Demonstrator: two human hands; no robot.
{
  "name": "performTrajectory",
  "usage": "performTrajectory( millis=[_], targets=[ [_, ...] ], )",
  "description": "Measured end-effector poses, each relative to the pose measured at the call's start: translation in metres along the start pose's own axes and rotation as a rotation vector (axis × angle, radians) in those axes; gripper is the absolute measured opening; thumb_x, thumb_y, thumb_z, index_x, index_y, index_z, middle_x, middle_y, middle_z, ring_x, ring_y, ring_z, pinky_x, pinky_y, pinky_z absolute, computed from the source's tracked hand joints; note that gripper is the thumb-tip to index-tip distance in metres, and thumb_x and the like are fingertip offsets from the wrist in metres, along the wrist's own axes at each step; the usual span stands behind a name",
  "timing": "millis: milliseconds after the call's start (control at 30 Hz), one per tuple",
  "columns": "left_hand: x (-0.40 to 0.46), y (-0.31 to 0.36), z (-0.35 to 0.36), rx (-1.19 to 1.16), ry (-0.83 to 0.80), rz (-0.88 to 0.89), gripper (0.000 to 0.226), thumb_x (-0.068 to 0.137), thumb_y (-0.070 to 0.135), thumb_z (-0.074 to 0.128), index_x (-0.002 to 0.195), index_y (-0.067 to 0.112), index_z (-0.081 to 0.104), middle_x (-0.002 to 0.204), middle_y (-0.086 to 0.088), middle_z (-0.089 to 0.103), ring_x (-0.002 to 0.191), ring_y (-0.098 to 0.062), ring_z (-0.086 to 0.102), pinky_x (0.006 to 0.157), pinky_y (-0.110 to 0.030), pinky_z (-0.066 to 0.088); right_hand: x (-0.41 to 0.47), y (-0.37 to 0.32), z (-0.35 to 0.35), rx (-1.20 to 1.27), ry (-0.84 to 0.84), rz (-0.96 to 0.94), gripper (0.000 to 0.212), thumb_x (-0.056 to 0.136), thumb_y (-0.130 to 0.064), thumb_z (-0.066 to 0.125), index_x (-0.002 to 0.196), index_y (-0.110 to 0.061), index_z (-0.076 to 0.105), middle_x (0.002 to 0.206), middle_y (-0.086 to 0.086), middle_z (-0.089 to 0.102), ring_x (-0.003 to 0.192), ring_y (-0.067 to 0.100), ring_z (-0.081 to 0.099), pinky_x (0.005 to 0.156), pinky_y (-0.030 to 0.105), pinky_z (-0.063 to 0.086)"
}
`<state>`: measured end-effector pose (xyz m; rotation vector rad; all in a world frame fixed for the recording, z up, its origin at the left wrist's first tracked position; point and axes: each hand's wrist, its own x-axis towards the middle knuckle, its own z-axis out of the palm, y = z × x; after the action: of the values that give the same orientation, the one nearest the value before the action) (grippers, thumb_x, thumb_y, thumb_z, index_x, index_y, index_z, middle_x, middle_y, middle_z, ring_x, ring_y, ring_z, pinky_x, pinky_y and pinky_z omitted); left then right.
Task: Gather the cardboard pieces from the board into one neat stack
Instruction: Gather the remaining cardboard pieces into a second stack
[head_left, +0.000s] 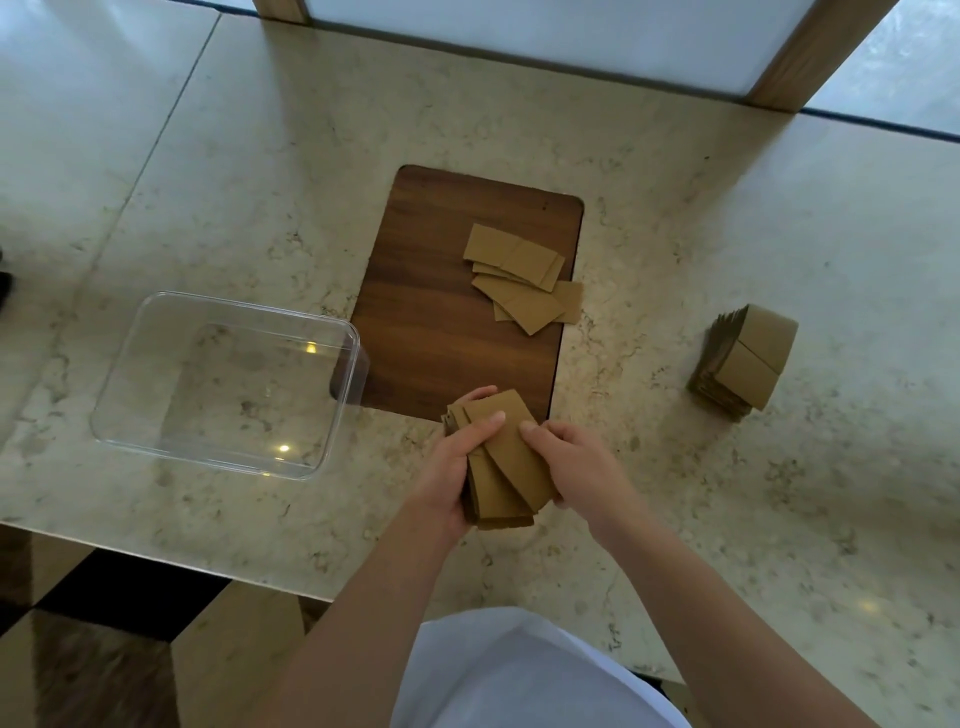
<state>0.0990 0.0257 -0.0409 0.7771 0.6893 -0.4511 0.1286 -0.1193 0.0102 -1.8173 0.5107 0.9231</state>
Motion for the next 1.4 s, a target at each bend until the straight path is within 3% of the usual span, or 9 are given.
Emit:
performTrajectory(
  millis=[167,400,633,767,933,1100,1167,1233,1400],
  targets=[
    [-0.005,-0.004,-0.004,-0.010,-0.011,-0.020,0.040,0.075,0.037,0.086,0.114,0.033,0.077,0.115,-0.015,0.078,0.094,-0.033,0.078,0.070,-0.044,0.063,0.001,-0.003,-0.012,0.082,0.023,0.006,0.012,0.101,-0.036,0.062,0.108,-0.027,0.062,0.109,0.003,0.068,0.095,0.023,0.067,0.074,0.037,0.058],
    [-0.006,-0.007,0.005,-0.028,-0.010,0.050,0.058,0.066,0.035,0.094,0.120,0.029,0.074,0.115,-0.014,0.077,0.086,-0.025,0.074,0.067,-0.038,0.061,0.000,-0.012,-0.017,0.878,0.107,-0.001,0.023,0.098,0.000,0.058,0.118,-0.010,0.059,0.114,0.018,0.073,0.094,0.029,0.078,0.073,0.038,0.065],
    [-0.003,-0.011,0.017,-0.099,0.030,0.100,0.078,0.054,0.032,0.102,0.125,0.031,0.071,0.123,-0.017,0.075,0.108,-0.038,0.073,0.086,-0.054,0.060,-0.019,0.002,0.018,1.161,0.272,-0.016,0.029,0.096,0.004,0.061,0.117,-0.015,0.066,0.114,0.013,0.075,0.100,0.024,0.076,0.080,0.033,0.063],
    [-0.003,-0.011,0.016,-0.076,0.084,0.095,0.064,0.063,0.019,0.095,0.121,0.036,0.072,0.124,-0.017,0.073,0.108,-0.040,0.073,0.084,-0.060,0.061,-0.027,0.008,0.024,0.829,0.280,0.001,0.025,0.091,-0.014,0.073,0.109,-0.031,0.070,0.097,-0.008,0.079,0.093,0.015,0.074,0.068,0.028,0.058],
    [0.001,-0.002,0.012,-0.143,0.155,0.127,0.054,0.068,0.012,0.080,0.115,0.037,0.074,0.121,-0.018,0.068,0.099,-0.037,0.069,0.079,-0.054,0.062,-0.039,0.027,0.014,0.489,0.007,-0.038,0.030,0.075,-0.023,0.079,0.091,-0.048,0.076,0.087,-0.022,0.076,0.081,-0.003,0.070,0.071,0.025,0.048],
    [0.001,-0.006,0.011,-0.114,0.125,0.122,0.056,0.069,0.006,0.076,0.117,0.034,0.073,0.112,-0.017,0.070,0.092,-0.033,0.069,0.077,-0.052,0.062,-0.036,0.039,-0.001,0.316,0.041,-0.017,0.039,0.086,-0.043,0.078,0.121,-0.034,0.061,0.115,-0.009,0.070,0.098,0.008,0.069,0.075,0.023,0.058],
    [0.001,-0.006,0.010,-0.110,0.117,0.109,0.056,0.069,0.007,0.076,0.117,0.035,0.074,0.110,-0.016,0.073,0.092,-0.033,0.071,0.076,-0.051,0.061,-0.032,0.038,-0.012,0.142,0.120,-0.150,0.059,0.088,-0.050,0.075,0.136,-0.033,0.045,0.126,-0.013,0.060,0.102,0.006,0.066,0.071,0.018,0.058],
    [0.004,-0.006,0.014,-0.143,0.113,0.117,0.052,0.073,0.007,0.076,0.118,0.033,0.074,0.110,-0.017,0.076,0.093,-0.033,0.075,0.079,-0.053,0.061,-0.030,0.035,-0.013,-0.006,0.094,-0.281,0.081,0.087,-0.053,0.075,0.152,-0.037,0.029,0.133,-0.018,0.052,0.114,0.004,0.061,0.086,0.025,0.058],
    [0.016,0.002,0.034,-0.293,0.040,0.145,0.062,0.083,-0.005,0.068,0.127,0.039,0.067,0.115,-0.019,0.076,0.103,-0.036,0.076,0.080,-0.052,0.060,-0.021,0.020,0.013,-0.035,0.177,-0.393,0.063,0.096,-0.046,0.065,0.151,-0.025,0.042,0.136,-0.011,0.056,0.117,0.005,0.058,0.099,0.036,0.054]
  ],
)
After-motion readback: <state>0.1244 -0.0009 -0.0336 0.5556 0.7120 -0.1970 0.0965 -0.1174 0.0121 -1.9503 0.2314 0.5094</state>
